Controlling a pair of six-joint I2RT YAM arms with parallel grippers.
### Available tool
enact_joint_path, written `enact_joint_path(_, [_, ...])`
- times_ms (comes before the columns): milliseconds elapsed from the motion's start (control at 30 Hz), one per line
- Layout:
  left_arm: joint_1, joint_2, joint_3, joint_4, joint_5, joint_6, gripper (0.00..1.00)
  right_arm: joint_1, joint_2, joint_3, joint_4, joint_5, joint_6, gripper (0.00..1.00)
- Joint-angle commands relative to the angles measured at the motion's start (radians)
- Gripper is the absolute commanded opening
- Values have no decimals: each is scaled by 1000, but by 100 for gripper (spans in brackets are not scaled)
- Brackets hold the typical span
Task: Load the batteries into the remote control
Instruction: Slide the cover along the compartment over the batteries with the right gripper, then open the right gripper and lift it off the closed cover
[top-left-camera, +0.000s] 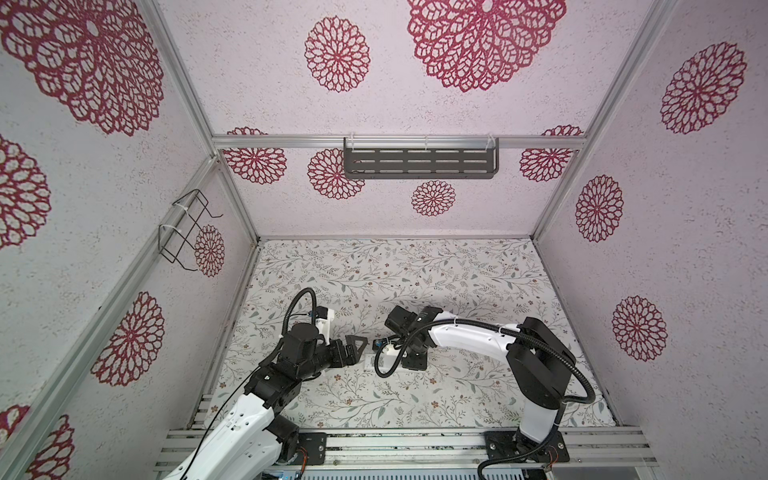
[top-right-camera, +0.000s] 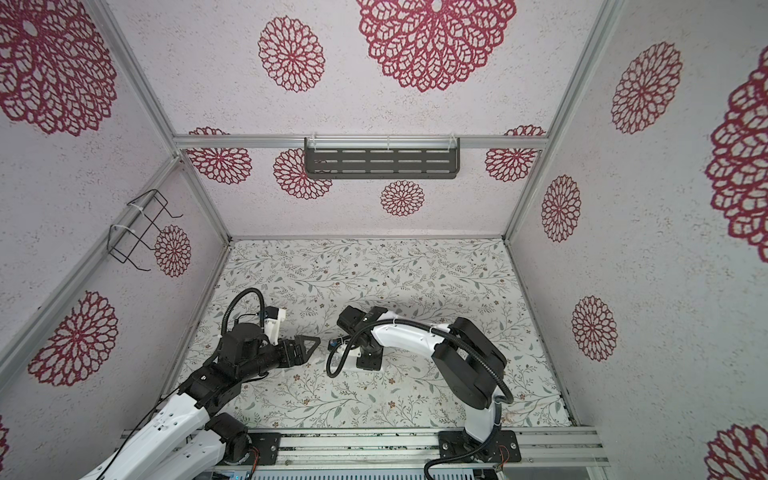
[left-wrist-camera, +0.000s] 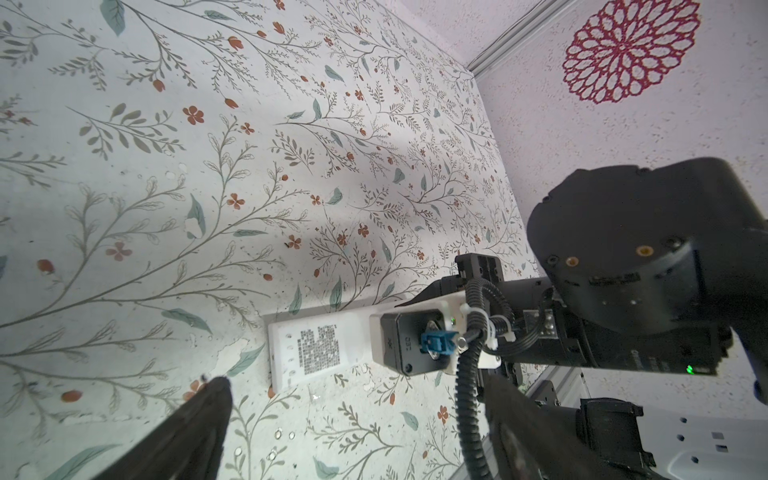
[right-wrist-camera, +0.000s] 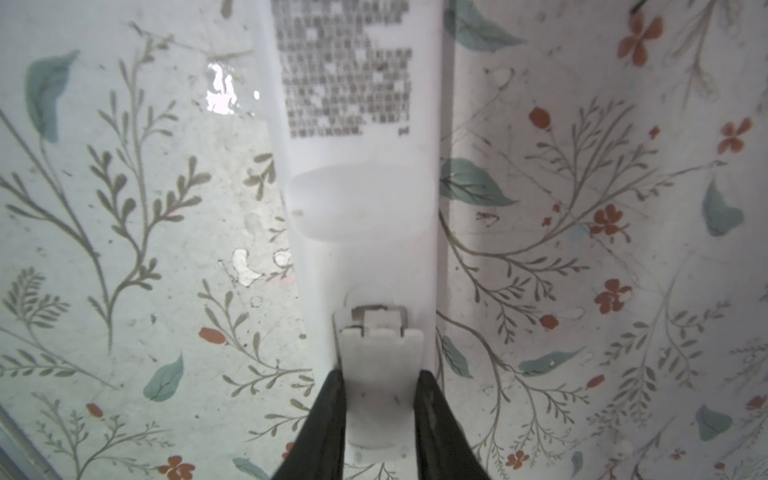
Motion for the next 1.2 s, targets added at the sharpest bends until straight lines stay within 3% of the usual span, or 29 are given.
enact_joint_path(0, [5, -15, 6, 6, -12, 11, 97, 4, -48, -11, -28, 14, -14, 34])
enact_joint_path(400, [5, -24, 4, 2, -19, 10, 97, 7, -82, -23, -24, 19, -4, 43])
enact_joint_path(700, [5, -33, 6, -1, -29, 12, 97, 6, -152, -44, -19, -22, 31, 56])
enact_joint_path(933, [7, -28, -5, 39, 21, 7, 97, -32, -293, -165, 62, -95, 171, 64])
enact_joint_path(1167, [-16, 111, -17, 178, 150, -8, 97, -109, -318, -235, 89, -80, 420, 66])
